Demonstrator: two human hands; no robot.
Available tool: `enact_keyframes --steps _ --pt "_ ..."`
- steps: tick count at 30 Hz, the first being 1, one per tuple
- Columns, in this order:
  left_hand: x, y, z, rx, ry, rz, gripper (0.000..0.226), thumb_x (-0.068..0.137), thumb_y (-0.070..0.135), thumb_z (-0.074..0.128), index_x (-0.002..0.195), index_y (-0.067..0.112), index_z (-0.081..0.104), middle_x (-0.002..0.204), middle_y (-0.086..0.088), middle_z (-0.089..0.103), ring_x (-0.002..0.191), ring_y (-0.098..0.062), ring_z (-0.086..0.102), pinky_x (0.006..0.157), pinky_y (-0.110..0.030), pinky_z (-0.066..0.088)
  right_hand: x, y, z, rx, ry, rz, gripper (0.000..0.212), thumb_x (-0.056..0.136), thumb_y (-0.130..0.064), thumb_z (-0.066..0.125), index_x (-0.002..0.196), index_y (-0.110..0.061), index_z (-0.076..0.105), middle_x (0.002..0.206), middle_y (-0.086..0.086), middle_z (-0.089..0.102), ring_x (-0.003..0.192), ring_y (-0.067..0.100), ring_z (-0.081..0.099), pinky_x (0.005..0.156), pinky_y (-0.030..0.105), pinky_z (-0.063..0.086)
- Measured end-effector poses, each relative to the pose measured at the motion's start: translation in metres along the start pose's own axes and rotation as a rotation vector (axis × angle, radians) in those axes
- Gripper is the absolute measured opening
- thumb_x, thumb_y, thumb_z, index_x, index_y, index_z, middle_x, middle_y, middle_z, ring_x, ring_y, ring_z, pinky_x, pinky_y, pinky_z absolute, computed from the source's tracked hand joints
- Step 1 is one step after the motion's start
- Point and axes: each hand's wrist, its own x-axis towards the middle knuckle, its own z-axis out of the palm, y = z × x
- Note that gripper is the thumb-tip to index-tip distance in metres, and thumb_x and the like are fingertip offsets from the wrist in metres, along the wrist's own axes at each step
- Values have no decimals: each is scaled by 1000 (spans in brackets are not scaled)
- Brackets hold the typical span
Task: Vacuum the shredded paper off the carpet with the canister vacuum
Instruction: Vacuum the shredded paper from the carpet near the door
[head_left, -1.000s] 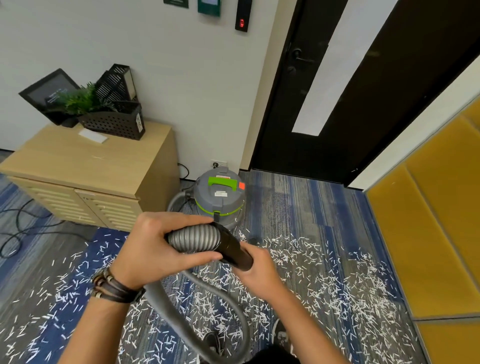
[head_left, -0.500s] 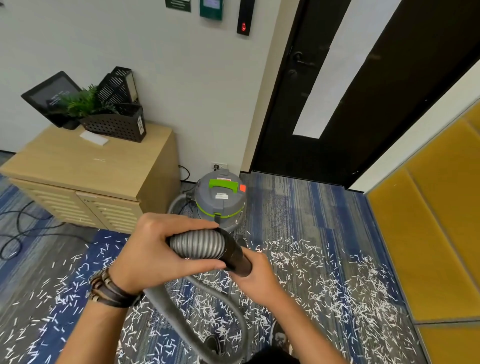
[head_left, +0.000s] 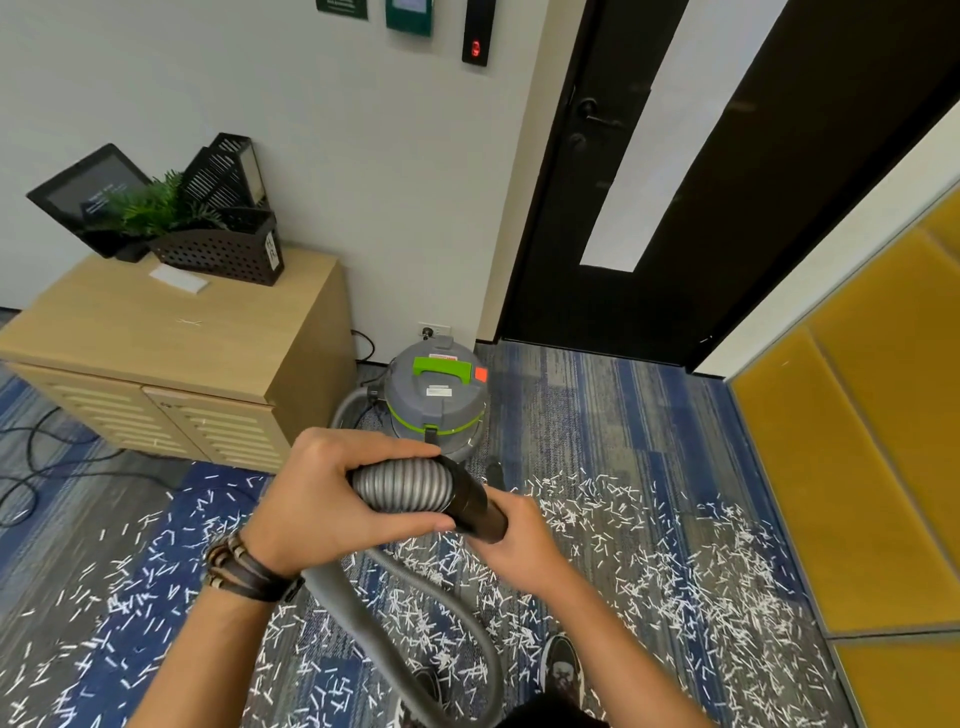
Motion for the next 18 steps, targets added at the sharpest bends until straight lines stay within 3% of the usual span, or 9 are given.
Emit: enact_keyframes --steps 3,8,13,18 --pt "1 8 0 -6 16 30 59 61 53 96 107 19 84 100 22 77 89 10 72 83 -8 51 -7 2 1 30 15 16 25 83 1 73 85 -23 68 67 -18 61 60 -2 51 57 17 36" --pt "9 24 -1 3 56 99 58 61 51 96 107 18 83 95 20 77 83 9 72 78 -7 49 -12 -6 -12 68 5 -15 42 85 -5 73 77 -45 64 65 -17 60 59 -1 48 57 19 36" --pt "11 25 2 14 67 112 58 63 51 95 108 17 82 95 21 77 83 9 71 79 -7 49 -12 -5 -20 25 31 -38 15 82 -9 72 85 -21 64 70 6 61 63 4 46 57 30 36" --pt "14 22 14 -46 42 101 58 61 54 95 108 22 81 101 23 77 89 8 73 82 -10 53 -21 4 -26 38 -7 -9 15 84 -8 74 86 -20 65 72 4 62 63 3 48 58 24 37"
